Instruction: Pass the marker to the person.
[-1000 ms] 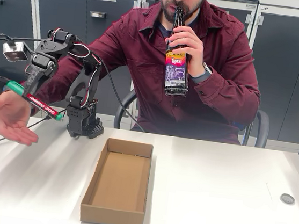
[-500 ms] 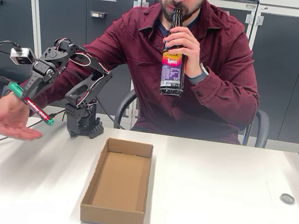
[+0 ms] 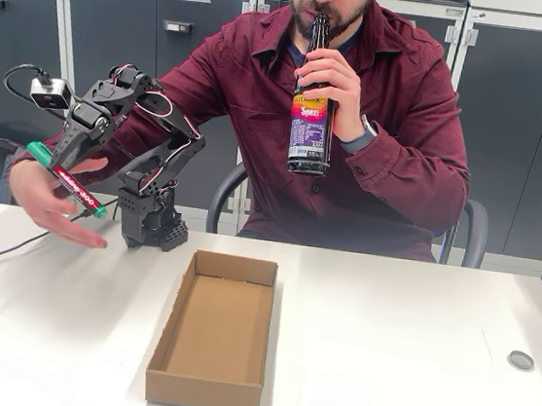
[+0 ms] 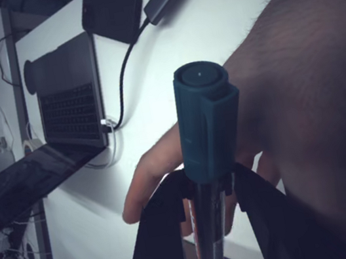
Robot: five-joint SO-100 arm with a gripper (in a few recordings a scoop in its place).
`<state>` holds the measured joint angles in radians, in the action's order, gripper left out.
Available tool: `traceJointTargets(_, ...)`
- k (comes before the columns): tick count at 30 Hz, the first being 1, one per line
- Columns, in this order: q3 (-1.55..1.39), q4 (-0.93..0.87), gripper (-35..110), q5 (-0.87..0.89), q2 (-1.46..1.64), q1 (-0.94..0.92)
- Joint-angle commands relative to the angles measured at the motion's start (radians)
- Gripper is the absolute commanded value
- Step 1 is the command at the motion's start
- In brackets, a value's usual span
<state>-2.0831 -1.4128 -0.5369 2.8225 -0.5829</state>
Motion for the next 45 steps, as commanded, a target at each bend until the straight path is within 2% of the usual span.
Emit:
traceJointTargets(1, 0.052, 0.025, -5, -0.02, -0.025, 0.0)
traceJointTargets(18, 0.035, 0.032, -5, -0.049, -0.017, -0.012)
traceJointTargets(30, 0.227, -0.018, -5, -0.057, -0.161, -0.005)
traceJointTargets(39, 0.167, 0.009, -5, -0.075, -0.156, -0.011)
traceJointTargets(45, 0.144, 0.018, -5, -0.176, -0.141, -0.063)
